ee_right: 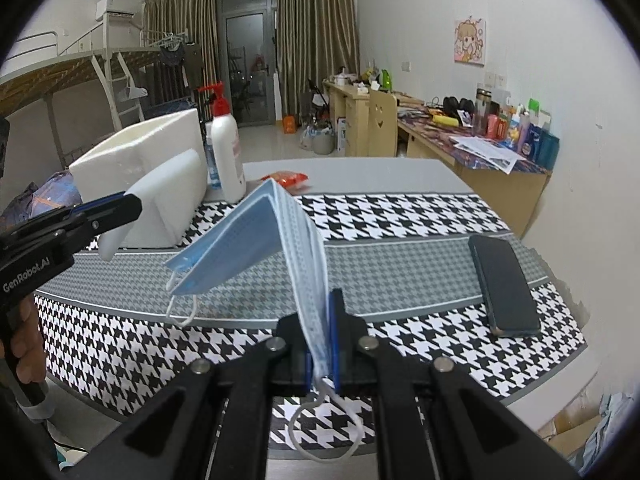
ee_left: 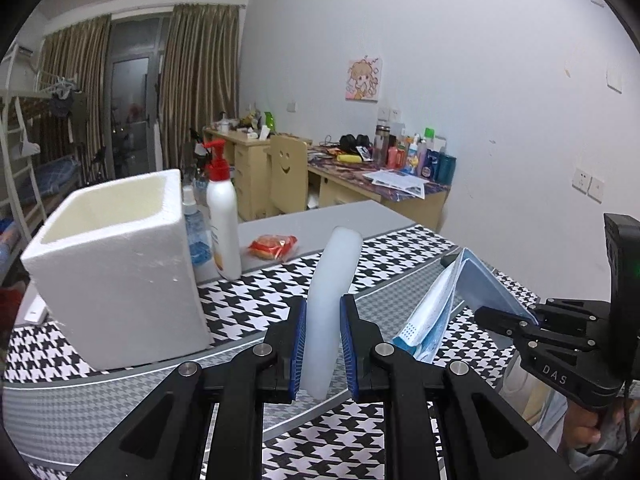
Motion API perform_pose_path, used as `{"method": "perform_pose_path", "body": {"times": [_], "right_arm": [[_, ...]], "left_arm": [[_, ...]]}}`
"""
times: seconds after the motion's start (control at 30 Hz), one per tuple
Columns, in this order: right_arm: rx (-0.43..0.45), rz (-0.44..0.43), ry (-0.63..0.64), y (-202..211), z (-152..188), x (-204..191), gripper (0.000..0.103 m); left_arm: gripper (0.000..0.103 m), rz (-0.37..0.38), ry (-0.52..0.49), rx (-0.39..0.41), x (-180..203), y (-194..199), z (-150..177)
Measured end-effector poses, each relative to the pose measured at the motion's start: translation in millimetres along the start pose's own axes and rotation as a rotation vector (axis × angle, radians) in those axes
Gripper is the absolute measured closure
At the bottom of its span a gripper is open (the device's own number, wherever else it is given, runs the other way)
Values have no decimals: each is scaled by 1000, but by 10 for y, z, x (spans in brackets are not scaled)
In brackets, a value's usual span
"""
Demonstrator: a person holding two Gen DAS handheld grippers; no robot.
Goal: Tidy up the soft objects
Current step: 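Carry the foam roll with the left tool while the right tool carries the mask to the box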
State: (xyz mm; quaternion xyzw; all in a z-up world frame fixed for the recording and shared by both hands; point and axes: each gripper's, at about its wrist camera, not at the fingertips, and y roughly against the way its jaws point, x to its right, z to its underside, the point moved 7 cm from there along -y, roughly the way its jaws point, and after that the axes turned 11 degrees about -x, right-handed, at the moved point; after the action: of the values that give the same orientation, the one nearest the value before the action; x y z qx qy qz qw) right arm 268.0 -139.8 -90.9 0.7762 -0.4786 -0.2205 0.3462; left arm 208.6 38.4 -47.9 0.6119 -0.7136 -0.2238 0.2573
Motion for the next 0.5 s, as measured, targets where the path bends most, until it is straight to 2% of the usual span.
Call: {"method": "perform_pose_path", "body": {"times": [0.5], "right_arm": [[92, -2, 13, 276, -198, -105, 93]], "left_arm": [[85, -38, -6, 52, -60, 281, -94]]}}
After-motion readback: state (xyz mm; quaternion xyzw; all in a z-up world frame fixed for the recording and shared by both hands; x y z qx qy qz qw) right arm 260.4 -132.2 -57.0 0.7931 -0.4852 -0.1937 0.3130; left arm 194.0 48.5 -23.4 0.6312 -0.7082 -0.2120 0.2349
